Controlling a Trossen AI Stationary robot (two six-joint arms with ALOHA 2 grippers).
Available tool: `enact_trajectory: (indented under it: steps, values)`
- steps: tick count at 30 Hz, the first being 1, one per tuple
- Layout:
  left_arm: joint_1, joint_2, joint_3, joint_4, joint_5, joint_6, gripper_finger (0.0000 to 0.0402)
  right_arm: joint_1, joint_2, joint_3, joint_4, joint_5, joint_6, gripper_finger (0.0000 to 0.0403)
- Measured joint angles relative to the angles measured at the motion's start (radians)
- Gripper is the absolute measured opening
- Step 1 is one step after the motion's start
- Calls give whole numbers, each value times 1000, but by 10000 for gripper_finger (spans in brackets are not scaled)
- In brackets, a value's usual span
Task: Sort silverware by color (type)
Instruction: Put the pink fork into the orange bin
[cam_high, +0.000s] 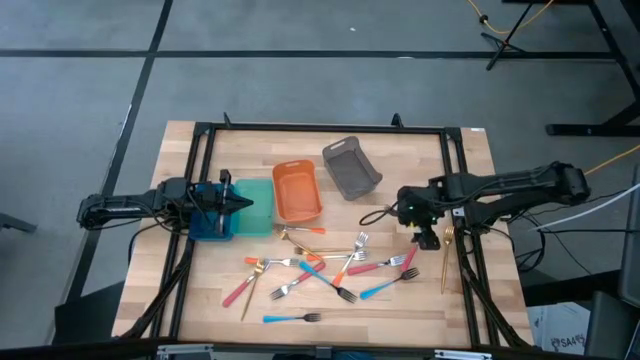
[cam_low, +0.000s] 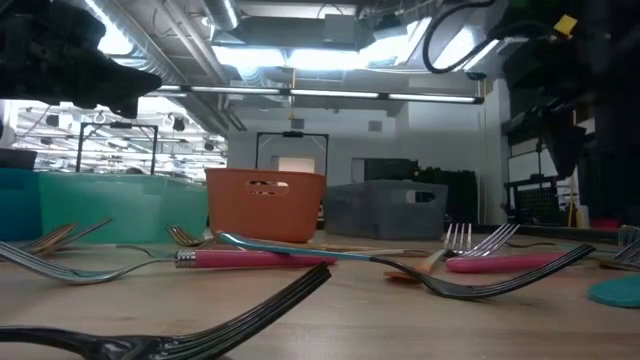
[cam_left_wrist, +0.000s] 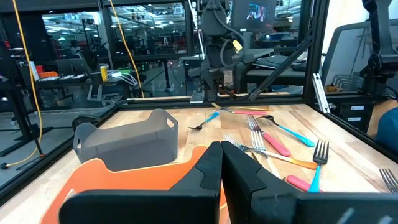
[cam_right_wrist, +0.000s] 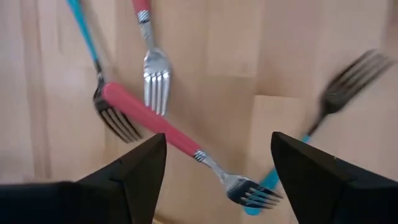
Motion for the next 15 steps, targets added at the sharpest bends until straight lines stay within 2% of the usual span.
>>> enact_trajectory:
  steps: [6,11,15]
  values:
    - [0,0,0,0,0,0,2,5,68,0,-12,-29,-91,279]
    - [0,0,0,0,0,0,2,82,123,0,-25,-18,-171,279]
    - [0,0,0,0,0,0,2,168,155,0,-32,80,-196,279]
